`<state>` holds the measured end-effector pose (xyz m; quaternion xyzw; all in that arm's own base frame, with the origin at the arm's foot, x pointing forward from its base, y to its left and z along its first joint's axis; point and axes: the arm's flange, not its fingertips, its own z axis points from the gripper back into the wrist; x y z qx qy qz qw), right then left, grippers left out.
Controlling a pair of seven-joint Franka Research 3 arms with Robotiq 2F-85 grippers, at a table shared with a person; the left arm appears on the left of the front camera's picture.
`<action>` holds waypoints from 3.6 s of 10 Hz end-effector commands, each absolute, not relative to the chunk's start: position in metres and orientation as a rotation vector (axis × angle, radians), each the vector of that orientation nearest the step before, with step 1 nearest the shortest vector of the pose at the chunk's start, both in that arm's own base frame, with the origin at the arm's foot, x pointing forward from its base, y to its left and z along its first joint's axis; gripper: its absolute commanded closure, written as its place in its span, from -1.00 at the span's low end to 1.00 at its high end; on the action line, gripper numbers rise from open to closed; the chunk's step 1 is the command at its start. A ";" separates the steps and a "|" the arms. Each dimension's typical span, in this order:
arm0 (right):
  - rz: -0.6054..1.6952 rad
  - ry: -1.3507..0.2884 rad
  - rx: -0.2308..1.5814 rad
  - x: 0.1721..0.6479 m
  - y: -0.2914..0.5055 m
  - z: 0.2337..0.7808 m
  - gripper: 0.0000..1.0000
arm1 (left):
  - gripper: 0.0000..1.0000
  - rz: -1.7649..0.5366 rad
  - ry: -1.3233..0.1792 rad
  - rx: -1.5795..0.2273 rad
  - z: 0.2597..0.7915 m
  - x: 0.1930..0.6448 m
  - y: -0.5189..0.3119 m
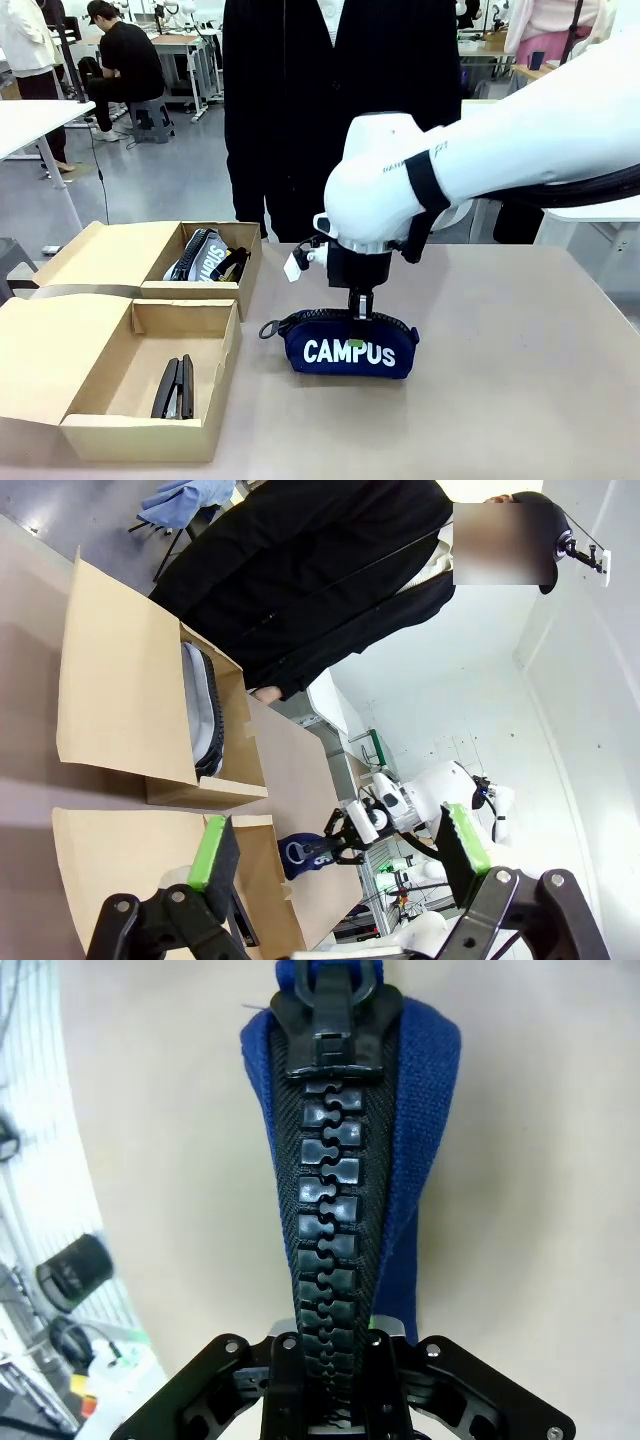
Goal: Place items inside the box.
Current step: Pick up a Pencil pouch or Stapler and place it inside the Mailer Box closest to the robot.
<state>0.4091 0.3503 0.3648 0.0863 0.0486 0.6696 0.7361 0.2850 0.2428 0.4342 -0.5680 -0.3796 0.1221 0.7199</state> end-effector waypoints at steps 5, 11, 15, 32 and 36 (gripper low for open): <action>0.453 -0.059 0.175 0.318 0.248 0.492 1.00 | -1.00 0.259 -0.872 -1.269 0.435 0.286 0.241; 0.495 -0.071 0.261 0.306 0.220 0.517 1.00 | -1.00 0.259 -0.872 -1.269 0.435 0.286 0.241; 0.357 -0.032 0.228 0.286 0.247 0.522 0.87 | -1.00 0.259 -0.872 -1.269 0.435 0.286 0.241; 0.169 -0.067 0.066 0.271 0.584 0.536 0.87 | -1.00 0.259 -0.872 -1.269 0.435 0.286 0.241; 0.088 -0.065 0.098 0.276 0.506 0.549 0.87 | -1.00 0.259 -0.872 -1.269 0.435 0.286 0.241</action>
